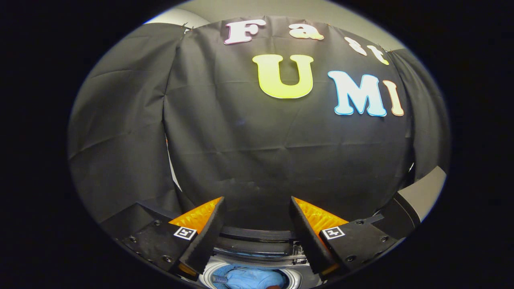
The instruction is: Put the clothes into the washing machine and then close the washing machine lid.
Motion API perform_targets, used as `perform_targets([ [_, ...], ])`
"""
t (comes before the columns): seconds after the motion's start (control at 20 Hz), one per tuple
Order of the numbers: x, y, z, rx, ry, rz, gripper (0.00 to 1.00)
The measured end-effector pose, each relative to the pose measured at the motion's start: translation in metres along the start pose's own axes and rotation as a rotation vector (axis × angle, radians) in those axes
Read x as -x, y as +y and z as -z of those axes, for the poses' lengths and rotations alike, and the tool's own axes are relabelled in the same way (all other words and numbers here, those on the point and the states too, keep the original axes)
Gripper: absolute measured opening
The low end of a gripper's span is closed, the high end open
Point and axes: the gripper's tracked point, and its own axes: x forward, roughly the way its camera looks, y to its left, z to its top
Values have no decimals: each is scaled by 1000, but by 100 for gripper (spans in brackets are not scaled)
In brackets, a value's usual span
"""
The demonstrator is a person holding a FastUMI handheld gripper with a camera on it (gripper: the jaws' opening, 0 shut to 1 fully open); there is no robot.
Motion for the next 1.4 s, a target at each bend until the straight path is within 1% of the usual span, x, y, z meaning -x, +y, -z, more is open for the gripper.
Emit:
perform_targets([
  [0.35, 32, 4, 14, 2, -2, -14, 97],
  [0.85, 62, 10, 37, 3, 4, -10, 97],
  [1.05, 73, 14, 48, 2, 16, -29, 97],
  [1.25, 87, 18, 65, 11, 32, -46, 97],
  [1.4, 99, 20, 94, 30, 74, -47, 97],
])
